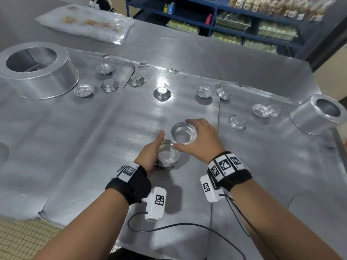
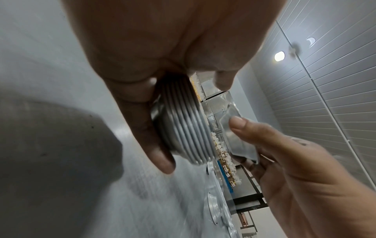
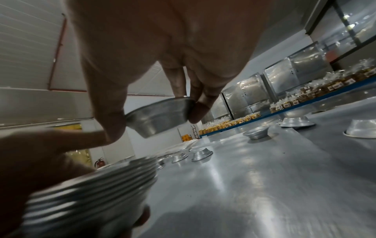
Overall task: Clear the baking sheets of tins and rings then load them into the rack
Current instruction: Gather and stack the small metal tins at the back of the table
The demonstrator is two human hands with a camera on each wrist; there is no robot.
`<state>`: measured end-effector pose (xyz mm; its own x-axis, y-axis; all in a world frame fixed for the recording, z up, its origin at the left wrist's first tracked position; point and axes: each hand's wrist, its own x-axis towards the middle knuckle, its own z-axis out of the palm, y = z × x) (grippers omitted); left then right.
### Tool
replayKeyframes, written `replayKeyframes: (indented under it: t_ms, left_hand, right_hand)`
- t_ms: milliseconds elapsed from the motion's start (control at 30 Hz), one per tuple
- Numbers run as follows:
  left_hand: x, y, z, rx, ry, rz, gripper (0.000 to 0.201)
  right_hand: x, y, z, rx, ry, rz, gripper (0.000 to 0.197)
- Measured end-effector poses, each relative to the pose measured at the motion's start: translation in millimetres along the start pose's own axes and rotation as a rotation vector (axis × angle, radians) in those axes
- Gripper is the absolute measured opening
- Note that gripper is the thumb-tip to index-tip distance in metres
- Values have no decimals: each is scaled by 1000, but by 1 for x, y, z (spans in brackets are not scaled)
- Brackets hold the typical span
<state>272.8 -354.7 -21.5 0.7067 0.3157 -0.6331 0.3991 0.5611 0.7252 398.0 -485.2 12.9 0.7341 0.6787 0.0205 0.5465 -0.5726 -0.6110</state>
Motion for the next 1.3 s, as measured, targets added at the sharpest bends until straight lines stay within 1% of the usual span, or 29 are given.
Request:
replayKeyframes:
  t_ms: [100,200,333,433,533,667,733,867,900,933,1033,1100,1167,1300]
  left_hand:
    - [1,0,5,62,-48,23,67]
    - [2,-1,12,73,-47,31,65]
    - [3,-5,21,98,16,45,41]
    - [5,-9,25,146,12,66,30]
    - [8,-14,28,168,7,68,30]
    - [13,-19,36,207,13,88,30]
    - [14,-20,39,211,5,83,30]
    - [17,-17,47,198,-3,62,32]
    - [17,-16,50,180,-2,53,32]
    - [17,-15,52,162,0,44,32]
    - [18,-12,59,127,-1,28,32]
    - [19,-12,62,117,1,18,32]
    - [20,-12,64,120,4,11,31]
    - [21,-13,67,117,15,7,31]
  right_hand:
    - [-16,-5,3,-2,-27,-19,88]
    - [-27,-4,8,22,-54,-32,89]
    - [-38,-1,11,-1,-95,-53,91]
    - [-43,2,11,-18,-98,-61,91]
    - [-45,8,12,-7,-94,-44,91]
    - [-47,18,12,34,-126,11,91]
    - [-45,24,8,42,-154,12,95]
    - [-39,45,-8,36,-250,17,110]
    - [-37,53,-12,22,-274,25,109]
    - [-33,61,-16,-4,-288,36,104]
    - [-18,91,-25,-127,-249,73,75]
    - [-4,113,-31,-191,-220,125,63]
    - [13,135,-38,-238,-196,176,58]
    - [45,175,-55,-368,-137,262,58]
